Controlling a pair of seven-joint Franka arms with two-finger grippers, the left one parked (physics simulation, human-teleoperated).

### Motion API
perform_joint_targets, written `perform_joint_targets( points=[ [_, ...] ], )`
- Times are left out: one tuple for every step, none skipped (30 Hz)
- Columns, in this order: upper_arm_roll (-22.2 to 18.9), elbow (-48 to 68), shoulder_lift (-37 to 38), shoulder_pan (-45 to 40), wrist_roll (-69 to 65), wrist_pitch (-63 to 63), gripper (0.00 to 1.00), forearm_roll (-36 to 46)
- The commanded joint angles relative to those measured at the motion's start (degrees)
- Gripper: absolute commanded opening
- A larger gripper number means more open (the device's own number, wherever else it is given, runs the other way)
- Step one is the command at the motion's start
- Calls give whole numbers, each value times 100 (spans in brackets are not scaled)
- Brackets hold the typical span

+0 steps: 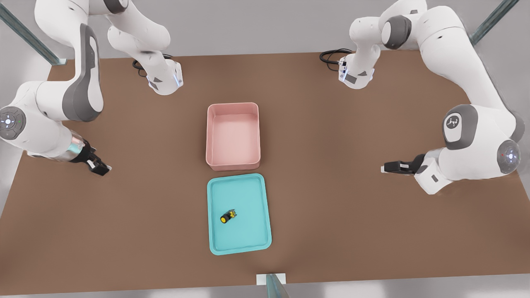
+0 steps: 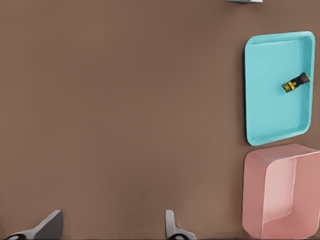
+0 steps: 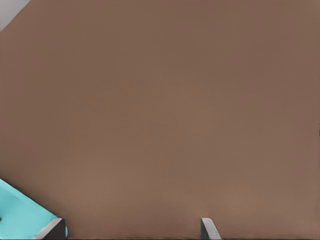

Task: The left arm remains still, and the right arm places the button from the box into the tray

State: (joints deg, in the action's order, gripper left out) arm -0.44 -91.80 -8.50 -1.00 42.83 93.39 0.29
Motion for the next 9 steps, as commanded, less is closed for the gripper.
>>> perform_joint_targets(
  points=[
    [9,-92,7,206,-4186,-400,100,200],
    [9,-83,7,206,-4186,-400,100,200],
    [9,-75,7,206,-4186,-409,100,200],
    [9,-74,7,205,-4204,-409,100,191],
    [0,-66,7,197,-4230,-435,100,199],
    [0,-66,7,197,-4257,-462,100,200],
    [0,-66,-2,197,-4248,-462,100,200],
    [0,-57,-2,188,-4248,-462,100,200],
    [0,-48,-2,197,-4239,-462,100,200]
  ],
)
